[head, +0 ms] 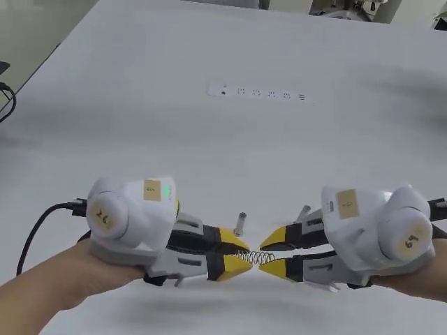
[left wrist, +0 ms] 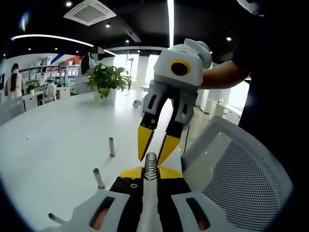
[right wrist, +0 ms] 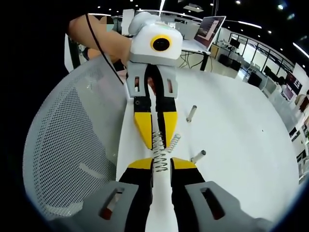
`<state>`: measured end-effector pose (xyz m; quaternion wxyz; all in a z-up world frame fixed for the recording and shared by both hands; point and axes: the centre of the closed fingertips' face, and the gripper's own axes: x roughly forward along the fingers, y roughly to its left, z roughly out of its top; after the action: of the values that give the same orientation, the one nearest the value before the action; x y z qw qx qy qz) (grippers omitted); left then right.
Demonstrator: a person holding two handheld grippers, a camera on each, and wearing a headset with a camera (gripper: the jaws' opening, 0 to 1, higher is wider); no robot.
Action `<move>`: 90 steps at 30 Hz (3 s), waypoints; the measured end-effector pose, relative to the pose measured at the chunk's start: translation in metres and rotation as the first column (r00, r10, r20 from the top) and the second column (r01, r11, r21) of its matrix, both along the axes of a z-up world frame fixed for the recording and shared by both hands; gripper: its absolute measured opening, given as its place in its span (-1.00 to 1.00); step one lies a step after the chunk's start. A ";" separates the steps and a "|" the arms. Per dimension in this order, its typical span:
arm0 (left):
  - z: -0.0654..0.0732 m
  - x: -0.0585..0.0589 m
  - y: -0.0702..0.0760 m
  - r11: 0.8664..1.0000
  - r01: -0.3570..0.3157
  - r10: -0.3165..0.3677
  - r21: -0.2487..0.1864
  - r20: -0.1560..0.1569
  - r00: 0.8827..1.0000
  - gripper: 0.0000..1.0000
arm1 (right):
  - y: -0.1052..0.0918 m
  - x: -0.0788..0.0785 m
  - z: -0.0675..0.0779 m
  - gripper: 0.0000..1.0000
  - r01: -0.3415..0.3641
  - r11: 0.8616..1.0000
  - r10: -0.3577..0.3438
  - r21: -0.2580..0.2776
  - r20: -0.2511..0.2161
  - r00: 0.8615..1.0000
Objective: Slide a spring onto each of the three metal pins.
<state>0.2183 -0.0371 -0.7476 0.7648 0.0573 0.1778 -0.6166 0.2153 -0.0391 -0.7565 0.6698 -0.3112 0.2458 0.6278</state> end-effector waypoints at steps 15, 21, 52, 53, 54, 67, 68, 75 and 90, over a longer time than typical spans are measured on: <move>0.003 -0.002 0.001 1.000 0.002 -0.002 -0.006 -0.001 1.000 -0.97 | -0.002 -0.003 -0.004 -0.81 -0.021 1.000 0.021 -0.004 -0.011 1.000; 0.004 -0.002 0.001 1.000 0.005 -0.005 -0.007 -0.001 1.000 -0.97 | -0.002 -0.005 -0.005 -0.84 -0.038 0.999 0.038 -0.014 0.004 0.999; -0.006 0.000 0.004 1.000 0.004 -0.004 -0.004 -0.012 1.000 -0.97 | 0.004 -0.006 0.021 -0.88 -0.078 0.997 0.078 -0.024 0.010 0.997; -0.006 0.001 0.004 1.000 0.004 -0.004 -0.001 -0.008 1.000 -0.97 | 0.005 -0.006 0.022 -0.88 -0.079 0.997 0.079 -0.020 0.011 0.997; -0.006 0.001 0.004 1.000 0.002 -0.002 0.003 0.001 1.000 -0.97 | 0.005 -0.006 0.023 -0.88 -0.080 0.997 0.080 -0.014 0.013 0.997; -0.010 0.000 0.001 1.000 0.007 -0.007 0.023 0.007 1.000 -0.97 | 0.021 -0.008 0.025 -0.89 -0.094 0.995 0.094 0.014 0.018 0.995; -0.010 0.000 0.001 1.000 0.009 -0.009 0.023 0.010 1.000 -0.97 | 0.022 -0.008 0.025 -0.89 -0.095 0.995 0.095 0.018 0.017 0.995; -0.010 -0.001 0.000 1.000 0.008 -0.009 0.023 0.010 1.000 -0.97 | 0.029 -0.010 0.029 -0.89 -0.103 0.994 0.102 0.031 0.021 0.995; -0.009 0.000 0.002 0.999 0.013 -0.013 0.030 0.020 1.000 -0.97 | 0.042 -0.012 0.041 -0.89 -0.112 0.991 0.110 0.071 0.029 0.994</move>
<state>0.2183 -0.0351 -0.7568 0.7617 0.0761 0.1786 -0.6182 0.2033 0.0029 -0.7154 0.6479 -0.3077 0.1967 0.6685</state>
